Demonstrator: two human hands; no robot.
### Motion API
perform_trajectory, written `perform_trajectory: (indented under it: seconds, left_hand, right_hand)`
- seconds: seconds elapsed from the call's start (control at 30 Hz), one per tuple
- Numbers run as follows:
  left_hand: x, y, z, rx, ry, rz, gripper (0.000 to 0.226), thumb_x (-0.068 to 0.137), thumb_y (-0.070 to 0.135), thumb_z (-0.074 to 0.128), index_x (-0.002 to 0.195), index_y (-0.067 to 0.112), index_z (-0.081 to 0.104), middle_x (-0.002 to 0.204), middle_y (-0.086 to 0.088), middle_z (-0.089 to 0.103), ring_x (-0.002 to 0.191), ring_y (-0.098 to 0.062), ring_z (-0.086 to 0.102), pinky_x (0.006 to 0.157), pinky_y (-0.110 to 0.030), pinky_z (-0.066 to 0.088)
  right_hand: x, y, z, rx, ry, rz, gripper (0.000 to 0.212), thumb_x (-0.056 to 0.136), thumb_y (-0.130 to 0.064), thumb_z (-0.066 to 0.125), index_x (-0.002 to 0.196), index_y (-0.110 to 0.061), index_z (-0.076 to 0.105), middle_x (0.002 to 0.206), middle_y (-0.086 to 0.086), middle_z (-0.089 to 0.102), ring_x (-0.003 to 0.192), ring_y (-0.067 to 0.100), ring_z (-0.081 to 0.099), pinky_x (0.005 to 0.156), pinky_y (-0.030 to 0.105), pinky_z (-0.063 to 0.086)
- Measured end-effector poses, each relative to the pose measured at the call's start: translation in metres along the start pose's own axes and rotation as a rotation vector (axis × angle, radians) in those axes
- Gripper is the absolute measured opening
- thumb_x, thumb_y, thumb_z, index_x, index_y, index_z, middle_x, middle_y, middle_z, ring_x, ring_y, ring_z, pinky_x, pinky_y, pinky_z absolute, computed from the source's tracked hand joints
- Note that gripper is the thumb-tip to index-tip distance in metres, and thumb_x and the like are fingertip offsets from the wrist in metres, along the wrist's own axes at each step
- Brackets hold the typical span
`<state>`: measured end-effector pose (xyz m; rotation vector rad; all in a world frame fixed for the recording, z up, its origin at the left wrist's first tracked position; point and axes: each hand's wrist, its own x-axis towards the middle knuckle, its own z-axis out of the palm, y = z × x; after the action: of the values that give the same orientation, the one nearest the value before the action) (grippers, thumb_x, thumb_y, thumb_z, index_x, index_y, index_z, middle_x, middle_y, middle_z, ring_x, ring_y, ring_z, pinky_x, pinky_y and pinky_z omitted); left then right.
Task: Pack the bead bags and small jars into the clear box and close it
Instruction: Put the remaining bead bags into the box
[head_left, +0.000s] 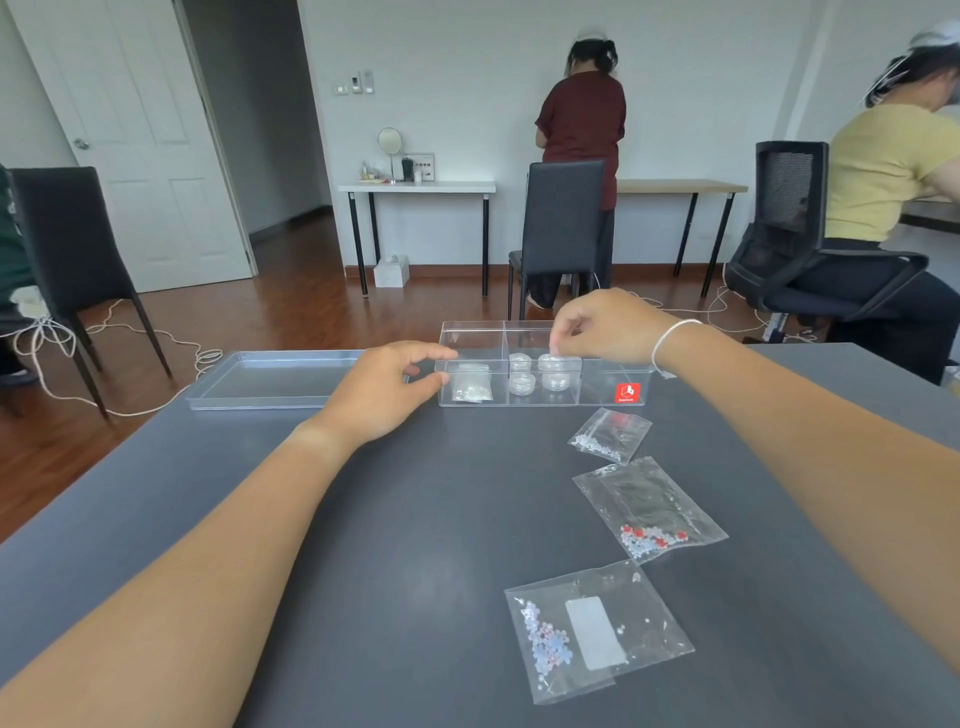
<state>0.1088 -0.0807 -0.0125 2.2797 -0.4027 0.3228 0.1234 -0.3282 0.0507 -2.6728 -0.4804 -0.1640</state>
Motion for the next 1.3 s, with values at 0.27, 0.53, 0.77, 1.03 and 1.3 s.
perform_trajectory:
  seconds: [0.27, 0.53, 0.77, 1.03, 1.3]
  left_hand:
    - [0.0, 0.0, 0.0, 0.021, 0.007, 0.016, 0.025, 0.085, 0.025, 0.059, 0.104, 0.041, 0.062, 0.113, 0.013, 0.057, 0.097, -0.012, 0.055, 0.085, -0.022, 0.035]
    - [-0.005, 0.018, -0.004, 0.107, 0.101, 0.067, 0.029, 0.084, 0.02, 0.06, 0.112, 0.026, 0.063, 0.124, 0.001, 0.055, 0.104, -0.016, 0.05, 0.092, -0.033, 0.043]
    - [-0.016, 0.045, 0.01, 0.172, 0.104, 0.129, 0.025, 0.083, 0.02, 0.06, 0.107, 0.023, 0.066, 0.115, -0.003, 0.058, 0.109, -0.022, 0.049, 0.098, -0.034, 0.038]
    - [-0.03, 0.071, 0.03, 0.071, 0.002, 0.121, 0.014, 0.08, 0.027, 0.063, 0.087, 0.04, 0.064, 0.088, 0.021, 0.058, 0.075, -0.008, 0.05, 0.065, -0.002, 0.034]
    - [-0.043, 0.094, 0.057, 0.058, -0.254, 0.121, 0.018, 0.074, 0.045, 0.065, 0.09, 0.039, 0.067, 0.083, 0.021, 0.062, 0.064, 0.0, 0.05, 0.06, -0.003, 0.038]
  right_hand:
    - [-0.074, 0.02, 0.003, 0.127, 0.316, -0.019, 0.01, 0.076, -0.025, 0.066, 0.067, -0.021, 0.064, 0.07, -0.016, 0.058, 0.064, -0.011, 0.052, 0.057, -0.001, 0.035]
    - [-0.095, 0.041, 0.021, 0.093, 0.057, 0.296, 0.039, 0.076, -0.051, 0.062, 0.101, -0.021, 0.062, 0.092, -0.006, 0.056, 0.092, 0.016, 0.054, 0.08, 0.028, 0.041]
    - [-0.094, 0.032, 0.024, 0.085, 0.04, 0.313, 0.025, 0.076, -0.043, 0.066, 0.083, -0.019, 0.064, 0.09, -0.003, 0.057, 0.089, 0.019, 0.055, 0.073, 0.029, 0.045]
    - [-0.096, 0.039, 0.015, 0.251, 0.06, 0.337, 0.022, 0.08, -0.02, 0.065, 0.062, -0.024, 0.053, 0.072, -0.008, 0.053, 0.082, 0.018, 0.053, 0.061, 0.024, 0.036]
    - [-0.098, 0.056, -0.005, 0.467, 0.177, 0.391, 0.015, 0.078, -0.01, 0.062, 0.066, -0.019, 0.058, 0.092, 0.008, 0.066, 0.065, 0.011, 0.052, 0.056, 0.021, 0.04]
